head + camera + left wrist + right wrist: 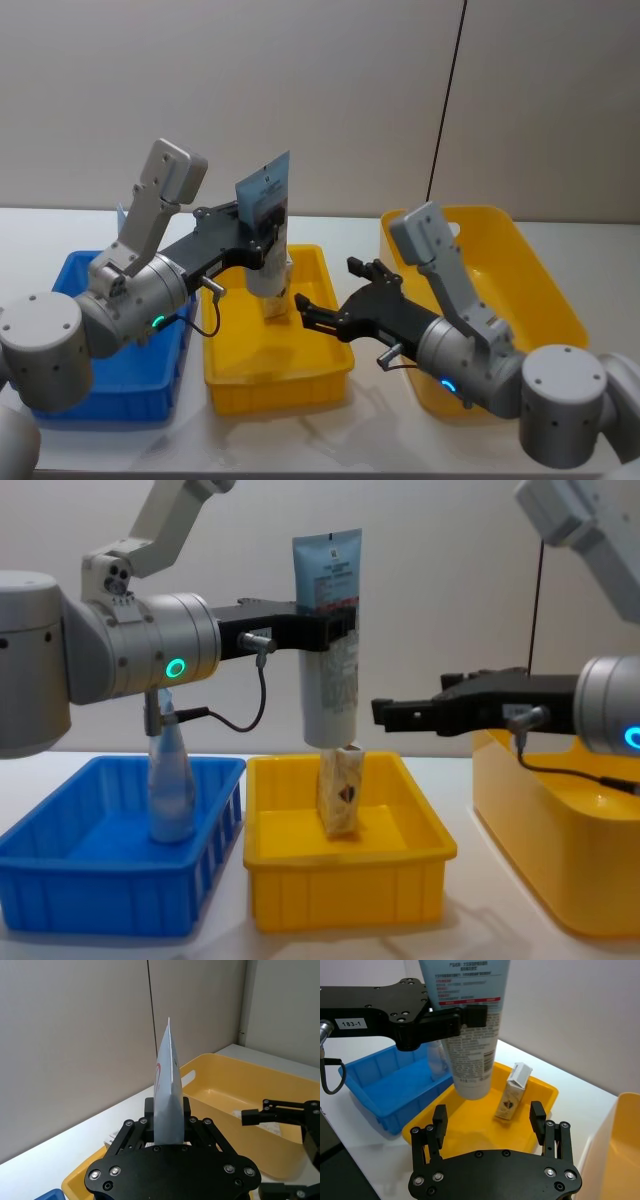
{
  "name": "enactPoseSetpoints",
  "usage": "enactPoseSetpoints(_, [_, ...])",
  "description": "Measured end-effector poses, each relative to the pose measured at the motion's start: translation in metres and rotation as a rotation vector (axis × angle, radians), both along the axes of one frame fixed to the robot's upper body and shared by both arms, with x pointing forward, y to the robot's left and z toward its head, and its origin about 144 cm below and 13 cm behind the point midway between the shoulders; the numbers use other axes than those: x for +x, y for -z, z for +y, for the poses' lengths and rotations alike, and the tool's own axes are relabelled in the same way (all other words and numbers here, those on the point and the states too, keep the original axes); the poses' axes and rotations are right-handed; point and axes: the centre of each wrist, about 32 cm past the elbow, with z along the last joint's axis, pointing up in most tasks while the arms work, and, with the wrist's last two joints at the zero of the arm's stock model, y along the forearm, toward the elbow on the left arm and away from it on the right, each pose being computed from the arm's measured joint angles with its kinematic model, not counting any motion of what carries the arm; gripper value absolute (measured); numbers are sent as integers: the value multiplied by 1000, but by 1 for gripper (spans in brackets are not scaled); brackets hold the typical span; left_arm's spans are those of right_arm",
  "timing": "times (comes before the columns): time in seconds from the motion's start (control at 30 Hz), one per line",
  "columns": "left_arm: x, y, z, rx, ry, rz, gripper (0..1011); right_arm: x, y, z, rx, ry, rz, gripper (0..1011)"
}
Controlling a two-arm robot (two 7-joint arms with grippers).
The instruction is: Bimanual collaborative sorting of washing and personal care products
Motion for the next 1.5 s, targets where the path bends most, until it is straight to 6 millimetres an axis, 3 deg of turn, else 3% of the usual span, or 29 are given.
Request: enactPoseSetpoints(1.5, [0, 0, 0, 0, 1, 0, 242, 72, 25, 45, 33, -68, 35, 1004])
